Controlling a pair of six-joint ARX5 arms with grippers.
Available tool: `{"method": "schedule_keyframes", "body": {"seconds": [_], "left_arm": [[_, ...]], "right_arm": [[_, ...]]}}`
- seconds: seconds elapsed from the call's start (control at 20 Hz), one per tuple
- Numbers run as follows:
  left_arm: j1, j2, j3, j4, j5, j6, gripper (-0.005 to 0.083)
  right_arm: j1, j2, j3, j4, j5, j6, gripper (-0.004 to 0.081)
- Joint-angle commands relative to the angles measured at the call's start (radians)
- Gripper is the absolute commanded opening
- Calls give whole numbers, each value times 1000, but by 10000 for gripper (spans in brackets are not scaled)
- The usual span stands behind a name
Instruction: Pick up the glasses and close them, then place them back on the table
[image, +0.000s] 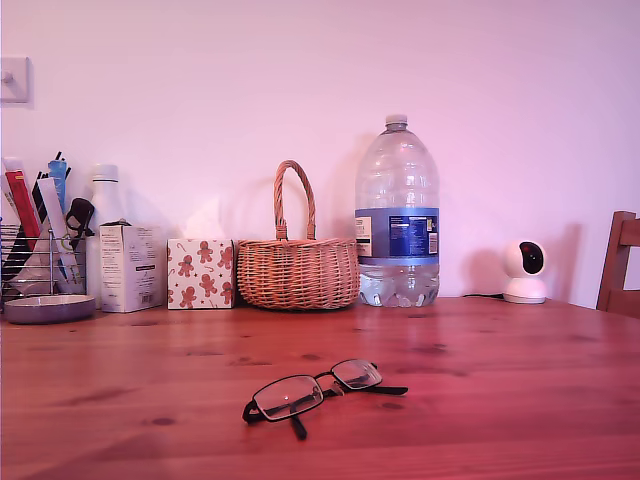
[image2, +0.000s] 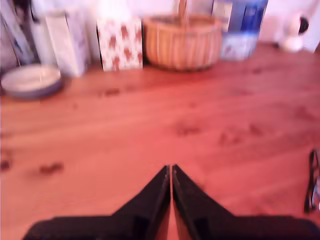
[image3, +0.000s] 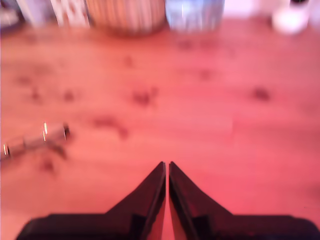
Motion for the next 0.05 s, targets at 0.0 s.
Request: {"method": "schedule_keyframes", "body": {"seconds": [0.0], "left_arm": [[-2,4,-19,-28,0,-4,-20]], "right_arm": [[3,4,-7,-32,-4,1,-12]]}}
